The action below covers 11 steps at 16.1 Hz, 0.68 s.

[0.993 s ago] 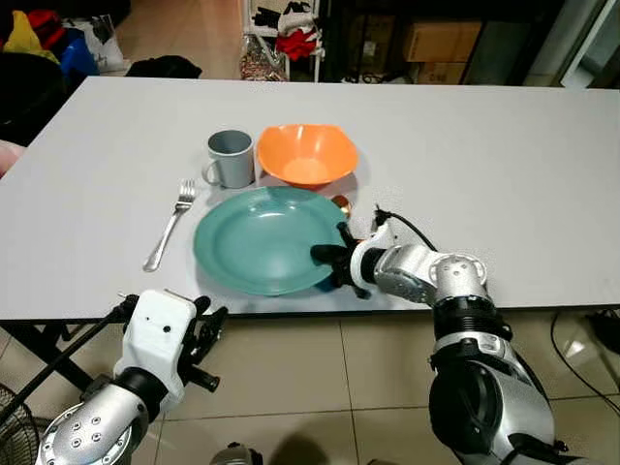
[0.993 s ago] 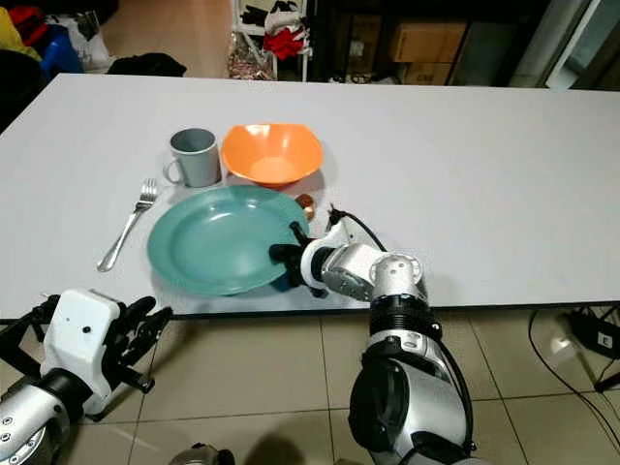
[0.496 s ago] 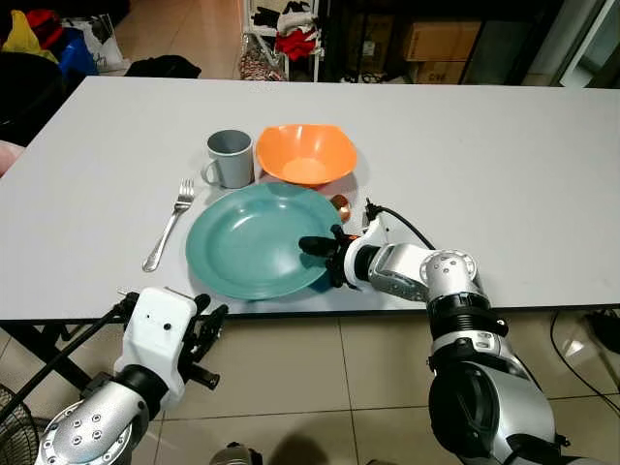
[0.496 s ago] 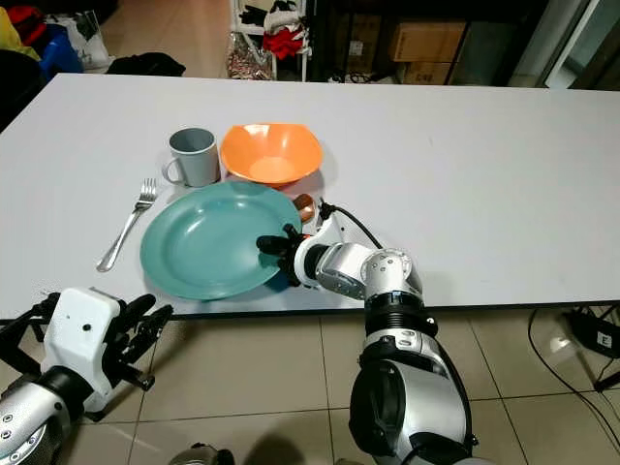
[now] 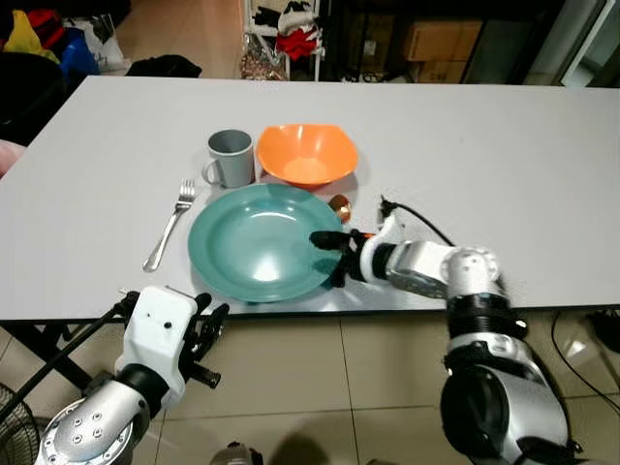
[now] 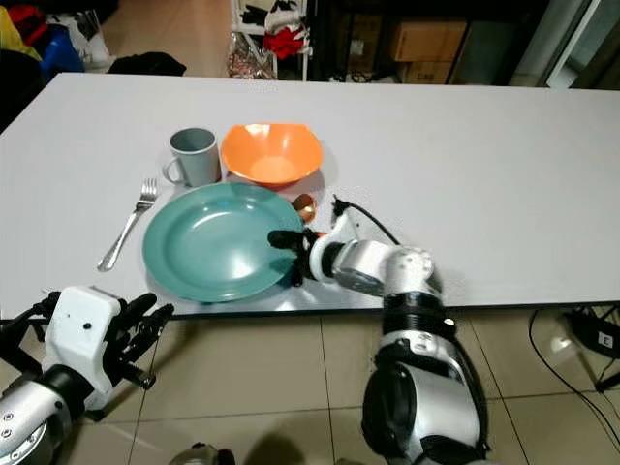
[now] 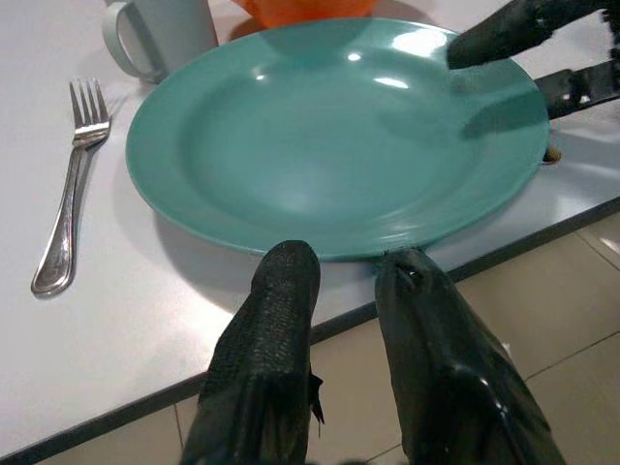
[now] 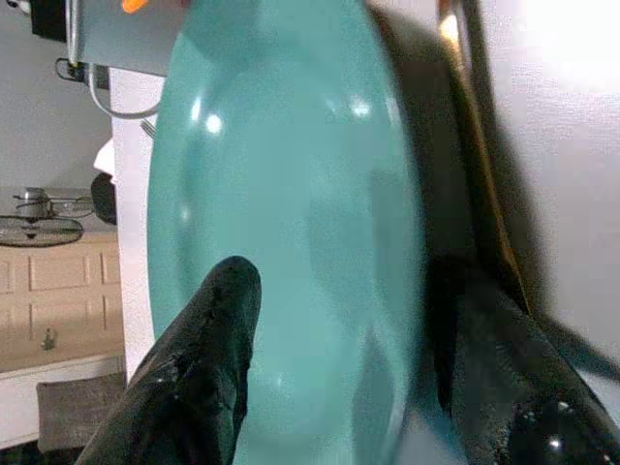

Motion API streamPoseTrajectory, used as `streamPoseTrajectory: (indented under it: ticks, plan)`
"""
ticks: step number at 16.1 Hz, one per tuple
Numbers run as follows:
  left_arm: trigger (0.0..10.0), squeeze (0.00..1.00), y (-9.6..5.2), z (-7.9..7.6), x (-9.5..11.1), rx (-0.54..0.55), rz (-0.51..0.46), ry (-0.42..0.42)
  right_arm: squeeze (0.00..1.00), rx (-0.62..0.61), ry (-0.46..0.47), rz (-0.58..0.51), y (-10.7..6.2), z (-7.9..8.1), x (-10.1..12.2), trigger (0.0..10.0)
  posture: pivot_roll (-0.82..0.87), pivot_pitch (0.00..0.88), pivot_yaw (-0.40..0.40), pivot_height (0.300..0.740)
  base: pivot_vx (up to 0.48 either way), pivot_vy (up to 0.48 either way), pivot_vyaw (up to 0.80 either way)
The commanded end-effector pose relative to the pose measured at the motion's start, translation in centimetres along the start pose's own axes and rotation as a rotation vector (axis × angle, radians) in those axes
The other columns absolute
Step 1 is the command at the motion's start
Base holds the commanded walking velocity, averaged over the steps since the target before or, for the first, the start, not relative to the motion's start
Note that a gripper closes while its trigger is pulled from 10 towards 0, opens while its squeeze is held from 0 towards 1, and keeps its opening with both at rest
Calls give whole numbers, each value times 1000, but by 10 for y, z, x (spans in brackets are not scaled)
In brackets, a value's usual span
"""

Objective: Setting the table

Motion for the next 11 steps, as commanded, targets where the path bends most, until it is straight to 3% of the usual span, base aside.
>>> streamPoseTrajectory:
  ticks: [1,5,6,7,8,10,11]
  plan:
    - [10000,0,-1,-2,-1,-11,8,-5,1000,-2,-6,-14,-8,0,5,10000,-2,51,-9,740,0,0,0]
    - [10000,0,1,-2,-1,5,-6,-11,1000,-8,-80,-8,-37,-4,7,10000,-12,35,-6,740,0,0,0]
    - [10000,0,3,0,1,35,-22,-19,804,-8,-119,-17,-50,-4,7,10000,-14,28,-6,740,0,0,0]
    - [10000,0,5,3,2,67,-35,-35,0,-10,-151,-27,-61,-5,7,10000,-21,18,-4,740,0,0,0]
    - [10000,0,6,5,4,90,-46,-50,0,-16,-179,-34,-68,-6,6,10000,-23,15,-2,740,0,0,0]
    - [10000,0,12,13,16,194,-94,-89,0,-32,-394,-131,-102,-5,3,10000,-33,7,11,740,0,0,0]
    - [10000,0,13,14,18,209,-104,-92,0,-19,-443,-161,-107,-2,2,10000,-34,8,12,740,0,0,0]
Point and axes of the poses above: a point about 5 cm out from each wrist's last joint towards the gripper, its own y axis pointing out of the wrist towards the gripper, its own x axis along the axis of the wrist's last joint, z = x × y, the point moved 6 cm from there along y, pointing out of the wrist towards the gripper, and after that the axes turned 13 degrees about y, right-handed, at the moved point
